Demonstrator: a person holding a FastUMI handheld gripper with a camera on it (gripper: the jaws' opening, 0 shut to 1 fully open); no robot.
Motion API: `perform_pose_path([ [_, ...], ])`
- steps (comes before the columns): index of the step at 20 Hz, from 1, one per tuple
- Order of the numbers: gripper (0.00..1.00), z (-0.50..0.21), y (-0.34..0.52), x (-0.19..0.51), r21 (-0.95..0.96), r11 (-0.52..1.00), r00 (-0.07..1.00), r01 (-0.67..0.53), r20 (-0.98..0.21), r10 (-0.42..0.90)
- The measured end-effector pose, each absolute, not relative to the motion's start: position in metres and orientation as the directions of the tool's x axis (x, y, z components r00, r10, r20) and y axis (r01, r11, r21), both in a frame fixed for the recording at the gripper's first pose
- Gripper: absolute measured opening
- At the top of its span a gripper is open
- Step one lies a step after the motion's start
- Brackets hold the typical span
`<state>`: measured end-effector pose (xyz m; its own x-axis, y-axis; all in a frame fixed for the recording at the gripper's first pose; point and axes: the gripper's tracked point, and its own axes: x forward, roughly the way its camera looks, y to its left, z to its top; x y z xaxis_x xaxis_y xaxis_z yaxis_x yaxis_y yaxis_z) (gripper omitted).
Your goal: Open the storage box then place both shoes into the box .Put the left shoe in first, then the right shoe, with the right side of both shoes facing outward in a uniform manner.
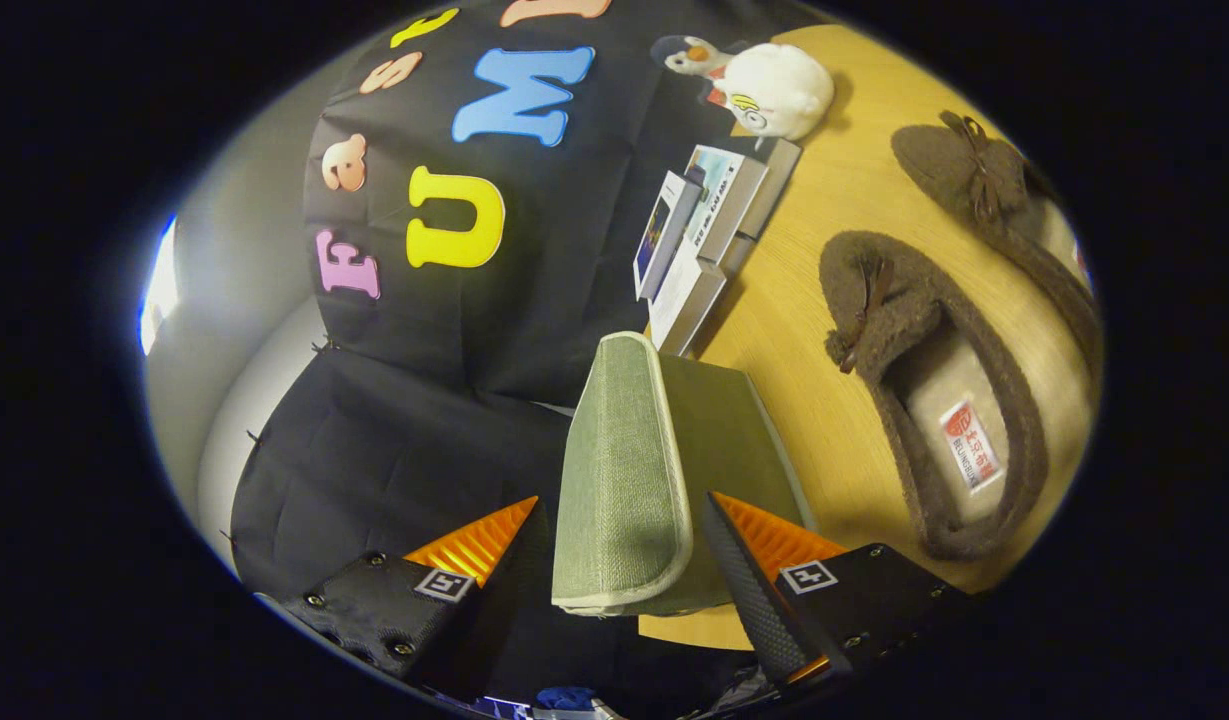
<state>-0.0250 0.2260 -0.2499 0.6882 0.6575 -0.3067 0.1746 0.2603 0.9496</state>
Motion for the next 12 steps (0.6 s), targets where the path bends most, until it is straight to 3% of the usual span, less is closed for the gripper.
perform_pose_path([
  [6,0.95,-0.253,0.240,-0.025,0.963,0.099,0.686,0.249,-0.248,0.684],
  [7,0.81,-0.255,0.241,-0.024,0.963,0.099,0.684,0.250,-0.248,0.686],
  [12,0.81,-0.256,0.248,-0.029,0.965,0.066,0.653,0.255,-0.222,0.725],
])
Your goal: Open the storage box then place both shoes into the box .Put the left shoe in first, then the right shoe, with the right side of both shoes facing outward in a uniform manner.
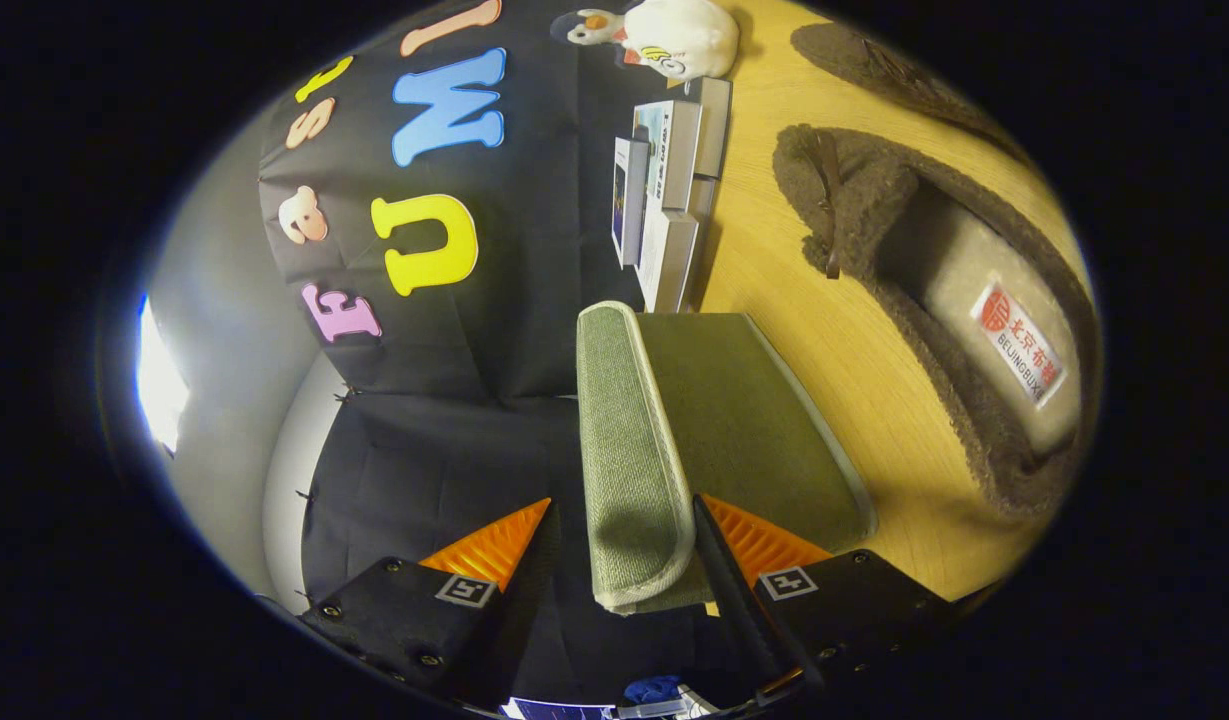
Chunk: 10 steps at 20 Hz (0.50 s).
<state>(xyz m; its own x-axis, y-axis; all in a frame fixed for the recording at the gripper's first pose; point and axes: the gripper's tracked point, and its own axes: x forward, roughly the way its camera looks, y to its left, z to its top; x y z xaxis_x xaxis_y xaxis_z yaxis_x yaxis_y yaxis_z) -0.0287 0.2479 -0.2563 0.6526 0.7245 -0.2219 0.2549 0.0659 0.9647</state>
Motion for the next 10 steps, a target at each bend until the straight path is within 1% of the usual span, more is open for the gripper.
perform_pose_path([
  [3,0.81,-0.257,0.254,-0.029,0.960,0.017,0.637,0.280,-0.199,0.744],
  [4,0.81,-0.262,0.249,-0.032,0.956,0.031,0.635,0.292,-0.218,0.741],
  [6,0.33,-0.263,0.252,-0.025,0.950,0.005,0.651,0.313,-0.218,0.727],
  [7,0.29,-0.262,0.252,-0.027,0.950,0.003,0.638,0.313,-0.213,0.740],
  [8,0.29,-0.259,0.255,-0.029,0.951,0.005,0.626,0.308,-0.207,0.751],
  [9,0.29,-0.260,0.256,-0.020,0.958,-0.014,0.643,0.285,-0.180,0.744],
  [10,0.15,-0.254,0.247,-0.013,0.955,-0.039,0.674,0.295,-0.179,0.717],
])
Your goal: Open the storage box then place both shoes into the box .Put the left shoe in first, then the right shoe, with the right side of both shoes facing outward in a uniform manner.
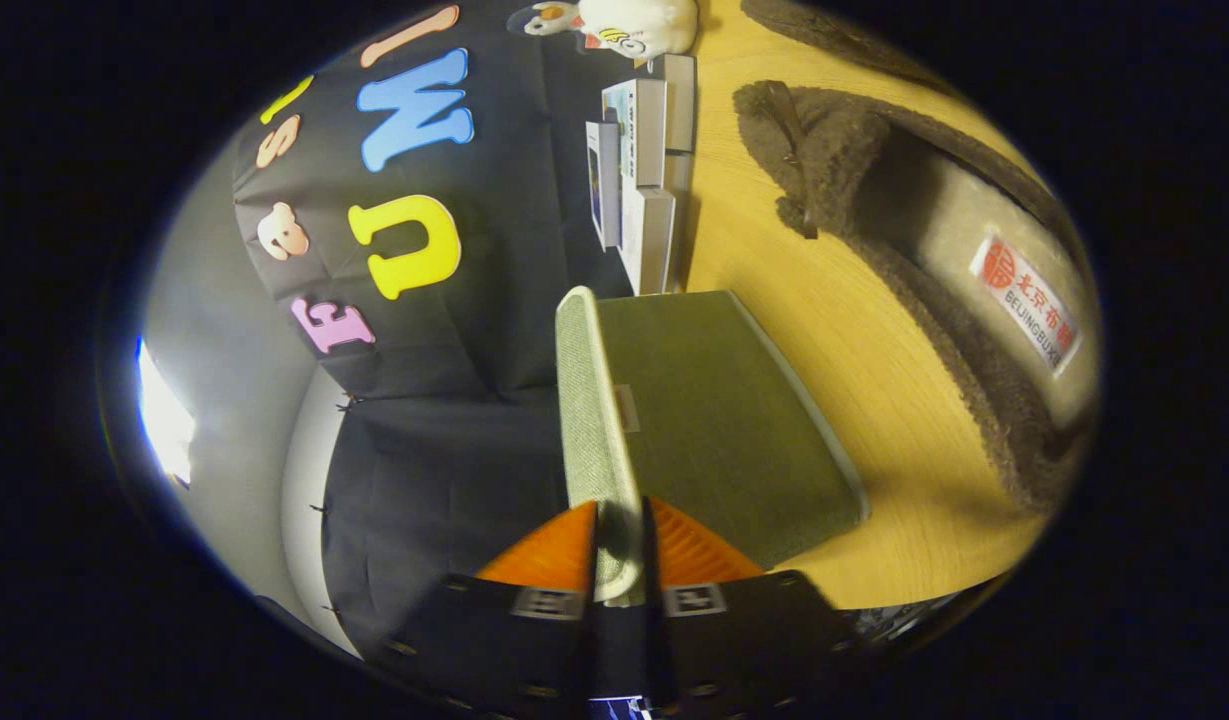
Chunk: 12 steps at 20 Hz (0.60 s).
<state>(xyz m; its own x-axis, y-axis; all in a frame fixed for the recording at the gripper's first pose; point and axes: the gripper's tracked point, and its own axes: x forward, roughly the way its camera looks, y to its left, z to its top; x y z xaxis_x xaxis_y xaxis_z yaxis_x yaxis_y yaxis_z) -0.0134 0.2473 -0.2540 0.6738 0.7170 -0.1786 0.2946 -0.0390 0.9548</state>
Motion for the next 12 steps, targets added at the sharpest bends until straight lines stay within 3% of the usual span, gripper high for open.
perform_pose_path([
  [1,0.00,-0.250,0.243,-0.014,0.961,-0.027,0.666,0.275,-0.170,0.727],
  [12,0.00,-0.175,0.251,-0.015,0.981,0.190,0.616,0.046,-0.177,0.767],
])
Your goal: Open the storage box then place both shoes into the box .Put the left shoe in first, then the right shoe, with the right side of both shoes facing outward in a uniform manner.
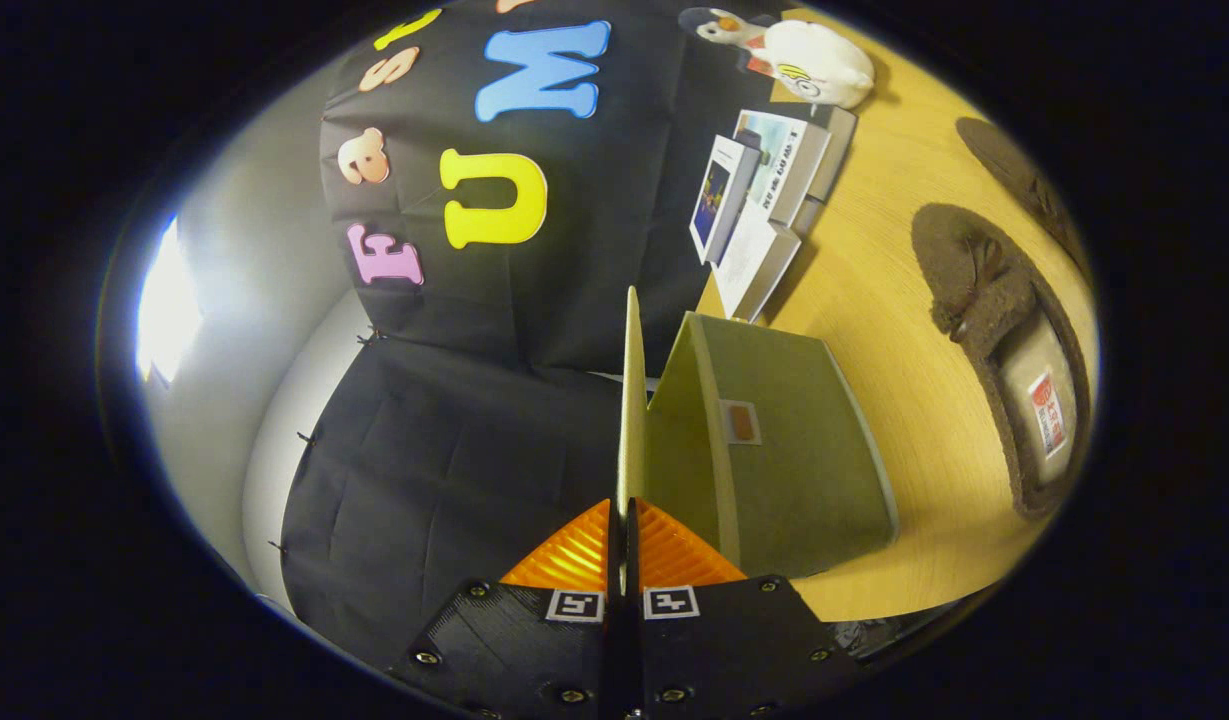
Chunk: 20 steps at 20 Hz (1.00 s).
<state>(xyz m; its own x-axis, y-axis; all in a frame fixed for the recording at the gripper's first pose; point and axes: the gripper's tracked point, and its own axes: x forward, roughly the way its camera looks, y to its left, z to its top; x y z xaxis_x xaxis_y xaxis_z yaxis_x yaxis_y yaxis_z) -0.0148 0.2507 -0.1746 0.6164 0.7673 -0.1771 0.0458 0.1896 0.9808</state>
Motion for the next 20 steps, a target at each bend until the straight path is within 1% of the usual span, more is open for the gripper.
perform_pose_path([
  [10,0.00,-0.104,0.296,0.007,0.931,0.343,0.587,-0.127,-0.208,0.782],
  [16,0.00,-0.076,0.338,0.011,0.899,0.386,0.558,-0.207,-0.216,0.802],
  [20,0.00,-0.069,0.365,0.014,0.849,0.467,0.555,-0.249,-0.270,0.787],
])
